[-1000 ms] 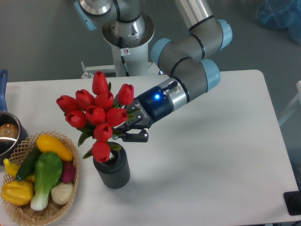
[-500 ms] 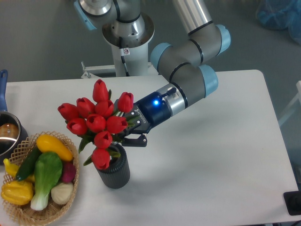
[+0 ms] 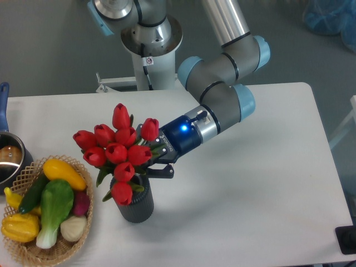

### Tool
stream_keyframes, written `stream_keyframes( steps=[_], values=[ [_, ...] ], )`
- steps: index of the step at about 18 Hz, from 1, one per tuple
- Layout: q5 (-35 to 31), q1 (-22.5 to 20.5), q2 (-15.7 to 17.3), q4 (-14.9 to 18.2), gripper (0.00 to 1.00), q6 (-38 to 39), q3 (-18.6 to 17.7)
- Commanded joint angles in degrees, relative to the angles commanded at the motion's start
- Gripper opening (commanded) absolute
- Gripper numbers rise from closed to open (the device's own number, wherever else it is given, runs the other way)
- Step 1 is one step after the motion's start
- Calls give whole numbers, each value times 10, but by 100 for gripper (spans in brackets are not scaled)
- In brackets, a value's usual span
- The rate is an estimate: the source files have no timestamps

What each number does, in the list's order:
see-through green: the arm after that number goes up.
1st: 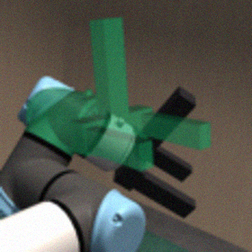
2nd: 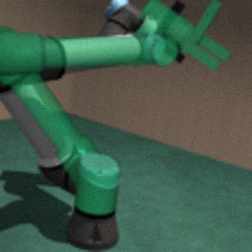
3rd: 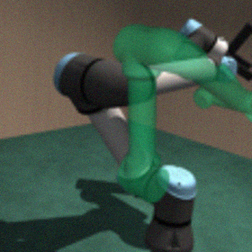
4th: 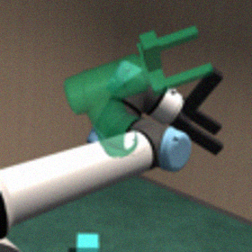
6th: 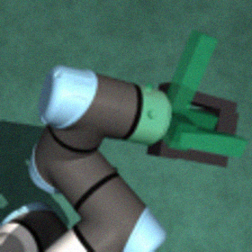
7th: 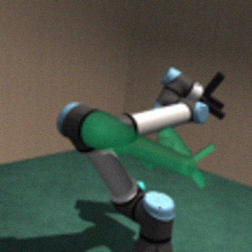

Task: Insert the flowers into the vase
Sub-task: 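Lower the tulip stems into the black vase opening, then push the bouquet further down into the vase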

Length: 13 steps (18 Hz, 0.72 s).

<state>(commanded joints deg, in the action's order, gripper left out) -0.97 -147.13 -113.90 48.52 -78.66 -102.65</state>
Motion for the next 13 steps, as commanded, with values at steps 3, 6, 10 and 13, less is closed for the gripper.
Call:
stream_keyframes(
  steps=[3,6,10,13],
  values=[
    [0,-2,-4,0,12,-31,-11],
    [-4,-2,-12,1,13,-35,-11],
    [-4,-2,-16,0,15,-36,-16],
    [-4,-3,-23,-1,15,-68,-25]
  ],
)
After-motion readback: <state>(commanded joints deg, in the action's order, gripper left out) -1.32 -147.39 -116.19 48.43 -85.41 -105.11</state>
